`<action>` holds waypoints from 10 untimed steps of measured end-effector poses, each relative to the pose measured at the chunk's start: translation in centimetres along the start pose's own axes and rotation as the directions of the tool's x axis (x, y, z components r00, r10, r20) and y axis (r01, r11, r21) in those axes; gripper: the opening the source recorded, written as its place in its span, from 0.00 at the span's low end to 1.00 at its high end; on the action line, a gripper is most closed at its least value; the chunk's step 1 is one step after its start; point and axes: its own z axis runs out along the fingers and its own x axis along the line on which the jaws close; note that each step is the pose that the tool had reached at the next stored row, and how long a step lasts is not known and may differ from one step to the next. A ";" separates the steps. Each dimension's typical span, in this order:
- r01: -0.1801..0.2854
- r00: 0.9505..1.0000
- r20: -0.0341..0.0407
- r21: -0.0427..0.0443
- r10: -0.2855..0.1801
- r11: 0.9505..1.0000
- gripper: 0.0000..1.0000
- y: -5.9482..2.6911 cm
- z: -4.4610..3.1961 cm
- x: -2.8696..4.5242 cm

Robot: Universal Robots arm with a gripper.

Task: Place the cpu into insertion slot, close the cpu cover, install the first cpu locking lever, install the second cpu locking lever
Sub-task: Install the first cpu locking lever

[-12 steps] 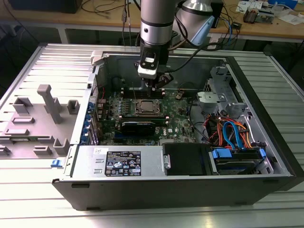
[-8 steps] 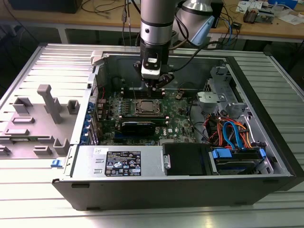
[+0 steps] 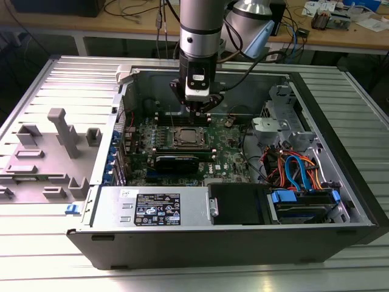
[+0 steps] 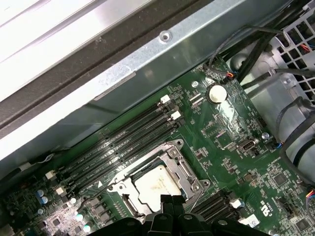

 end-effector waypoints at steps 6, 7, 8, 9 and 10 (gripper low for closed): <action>0.004 1.000 0.000 0.000 -0.004 1.000 0.11 0.00 0.00 0.00; 0.004 1.000 0.000 0.000 -0.004 1.000 0.11 0.00 0.00 0.00; 0.005 1.000 0.000 0.000 -0.005 1.000 0.11 0.00 0.00 0.00; 0.005 1.000 0.000 0.000 -0.005 1.000 0.11 0.00 0.00 0.00; 0.006 1.000 0.000 0.000 -0.006 1.000 0.11 0.00 0.00 0.00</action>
